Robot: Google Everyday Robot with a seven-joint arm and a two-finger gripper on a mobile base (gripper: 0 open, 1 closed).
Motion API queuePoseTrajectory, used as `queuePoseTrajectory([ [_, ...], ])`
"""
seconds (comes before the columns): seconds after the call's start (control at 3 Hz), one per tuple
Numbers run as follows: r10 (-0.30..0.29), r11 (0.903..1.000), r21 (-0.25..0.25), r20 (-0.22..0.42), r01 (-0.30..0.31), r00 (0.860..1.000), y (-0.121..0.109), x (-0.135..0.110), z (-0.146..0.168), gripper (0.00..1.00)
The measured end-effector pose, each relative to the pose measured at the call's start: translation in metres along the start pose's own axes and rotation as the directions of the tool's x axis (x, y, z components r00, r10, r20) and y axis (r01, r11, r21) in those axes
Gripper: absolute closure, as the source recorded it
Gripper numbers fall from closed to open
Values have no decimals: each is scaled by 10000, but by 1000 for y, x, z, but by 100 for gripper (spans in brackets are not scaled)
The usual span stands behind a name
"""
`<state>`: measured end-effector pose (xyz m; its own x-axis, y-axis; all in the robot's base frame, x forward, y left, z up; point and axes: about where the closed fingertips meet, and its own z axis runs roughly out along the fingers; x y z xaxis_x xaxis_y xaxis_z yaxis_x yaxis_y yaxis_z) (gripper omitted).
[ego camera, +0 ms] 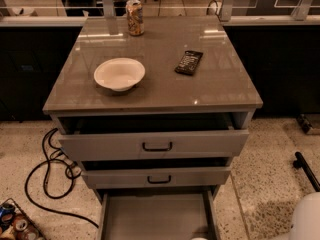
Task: Close bottom drawer
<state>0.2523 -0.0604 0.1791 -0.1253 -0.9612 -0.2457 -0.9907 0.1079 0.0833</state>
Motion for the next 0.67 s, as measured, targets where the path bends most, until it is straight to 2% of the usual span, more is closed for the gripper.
queuePoseTrajectory([
  [0.33,-57,10000,-26,-206,57,9998,-2,-5,15,100],
  [0.67,-236,9993,-323,-811,210,9964,3,-11,36,100],
])
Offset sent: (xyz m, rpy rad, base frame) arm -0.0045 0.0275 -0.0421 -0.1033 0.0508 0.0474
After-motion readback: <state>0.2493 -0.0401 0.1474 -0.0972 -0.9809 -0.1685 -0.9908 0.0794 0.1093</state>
